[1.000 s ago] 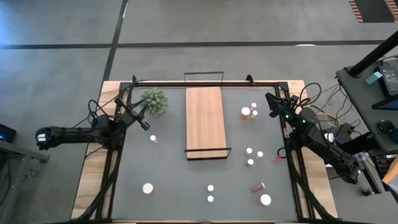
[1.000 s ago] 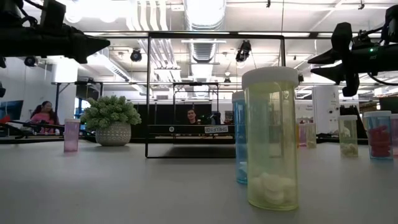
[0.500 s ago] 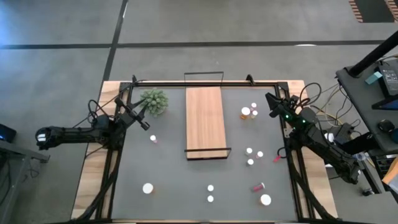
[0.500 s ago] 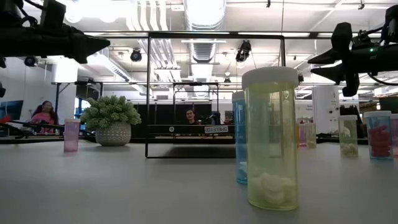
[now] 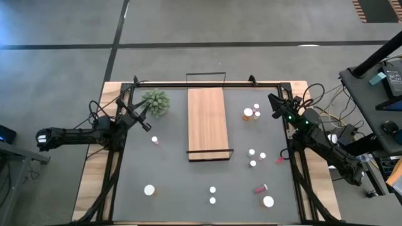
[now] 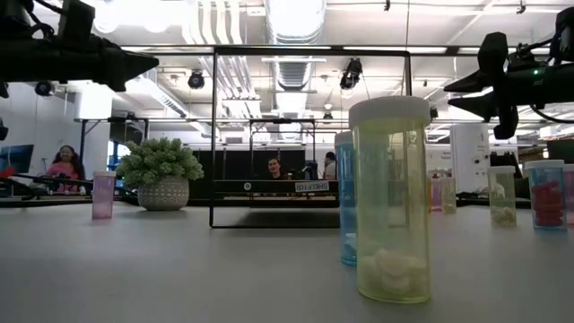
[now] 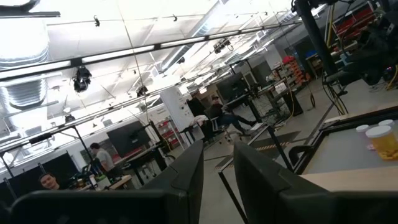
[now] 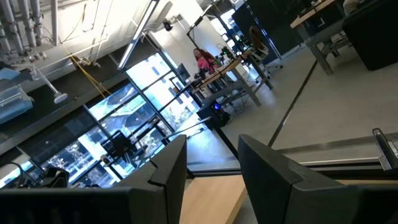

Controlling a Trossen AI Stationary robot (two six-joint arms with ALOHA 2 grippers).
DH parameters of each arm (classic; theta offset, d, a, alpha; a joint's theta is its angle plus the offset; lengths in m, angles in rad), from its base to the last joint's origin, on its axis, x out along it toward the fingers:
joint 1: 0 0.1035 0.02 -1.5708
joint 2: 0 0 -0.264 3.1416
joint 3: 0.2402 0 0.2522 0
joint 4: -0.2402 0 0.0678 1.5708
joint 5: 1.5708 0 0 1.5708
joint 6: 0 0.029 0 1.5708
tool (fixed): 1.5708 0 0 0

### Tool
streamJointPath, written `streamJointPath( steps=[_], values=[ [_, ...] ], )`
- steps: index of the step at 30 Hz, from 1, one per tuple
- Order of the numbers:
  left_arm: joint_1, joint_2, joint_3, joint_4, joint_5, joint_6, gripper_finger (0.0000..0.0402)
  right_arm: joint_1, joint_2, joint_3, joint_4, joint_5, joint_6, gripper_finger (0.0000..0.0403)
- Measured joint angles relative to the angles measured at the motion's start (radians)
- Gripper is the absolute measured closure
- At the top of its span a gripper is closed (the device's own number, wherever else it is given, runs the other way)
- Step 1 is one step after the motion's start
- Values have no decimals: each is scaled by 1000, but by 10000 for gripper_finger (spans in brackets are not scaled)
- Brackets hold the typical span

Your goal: Pick and place medicine bottles onto shelf by color

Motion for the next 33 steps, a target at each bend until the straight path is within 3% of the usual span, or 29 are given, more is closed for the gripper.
streamJointPath(
  steps=[8,11,16,22,26,33],
  values=[
    [0,0,0,0,0,0,330,0,0,0,0,1,0,268],
    [0,0,0,0,0,0,330,0,0,0,11,47,11,268],
    [0,0,0,0,0,0,330,0,0,0,71,63,193,268],
    [0,0,0,0,0,0,330,0,0,0,181,80,301,268],
    [0,0,0,0,0,0,330,0,0,26,211,78,260,268],
    [0,0,0,0,0,0,330,0,41,144,209,75,38,268]
  ],
)
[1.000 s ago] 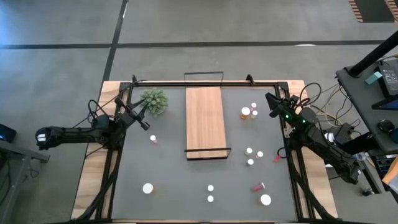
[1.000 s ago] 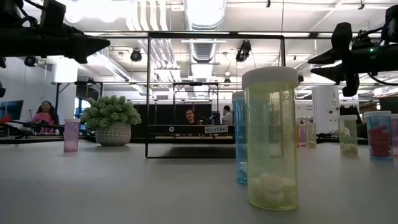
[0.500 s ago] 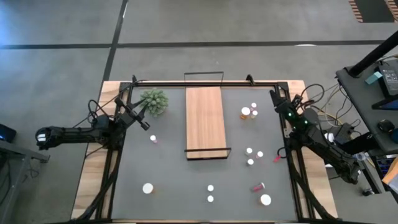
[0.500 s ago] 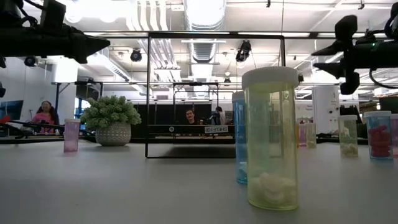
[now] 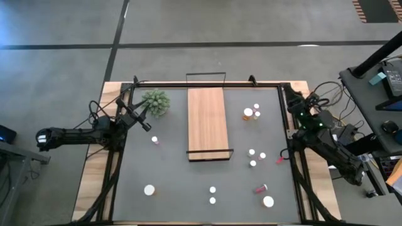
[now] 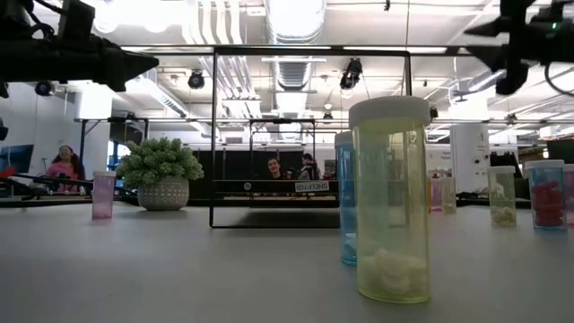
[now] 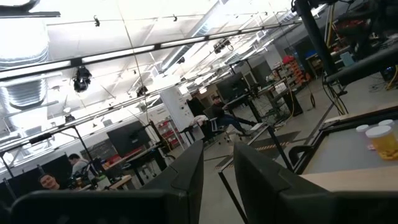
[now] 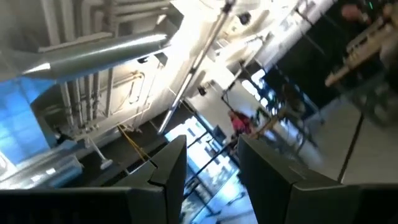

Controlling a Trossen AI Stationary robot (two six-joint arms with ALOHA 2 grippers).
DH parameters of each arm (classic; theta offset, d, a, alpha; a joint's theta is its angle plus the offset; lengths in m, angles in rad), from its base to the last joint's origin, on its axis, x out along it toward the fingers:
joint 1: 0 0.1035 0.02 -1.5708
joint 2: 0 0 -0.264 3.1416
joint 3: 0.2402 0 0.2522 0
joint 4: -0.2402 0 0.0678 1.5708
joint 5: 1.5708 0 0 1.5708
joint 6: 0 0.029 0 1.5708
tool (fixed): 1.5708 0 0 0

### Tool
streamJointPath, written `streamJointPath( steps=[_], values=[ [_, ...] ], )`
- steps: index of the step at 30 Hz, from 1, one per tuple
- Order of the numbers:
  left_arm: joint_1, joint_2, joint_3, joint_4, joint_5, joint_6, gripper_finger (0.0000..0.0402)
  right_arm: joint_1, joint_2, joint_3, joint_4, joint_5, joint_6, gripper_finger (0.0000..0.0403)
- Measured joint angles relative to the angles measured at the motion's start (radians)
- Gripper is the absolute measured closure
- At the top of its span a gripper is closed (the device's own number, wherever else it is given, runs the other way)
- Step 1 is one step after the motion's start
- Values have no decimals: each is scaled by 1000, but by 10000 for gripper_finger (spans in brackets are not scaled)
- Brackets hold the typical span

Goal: Pick and place medicine bottles onto shelf by color
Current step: Put the top pink pill bottle on the shelf

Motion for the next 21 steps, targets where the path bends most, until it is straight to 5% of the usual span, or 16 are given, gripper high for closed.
streamJointPath(
  steps=[11,21],
  values=[
    [0,0,0,0,0,0,330,0,312,301,-343,-22,-311,268],
    [0,0,0,0,0,0,330,0,673,585,-724,-22,-286,268]
  ],
)
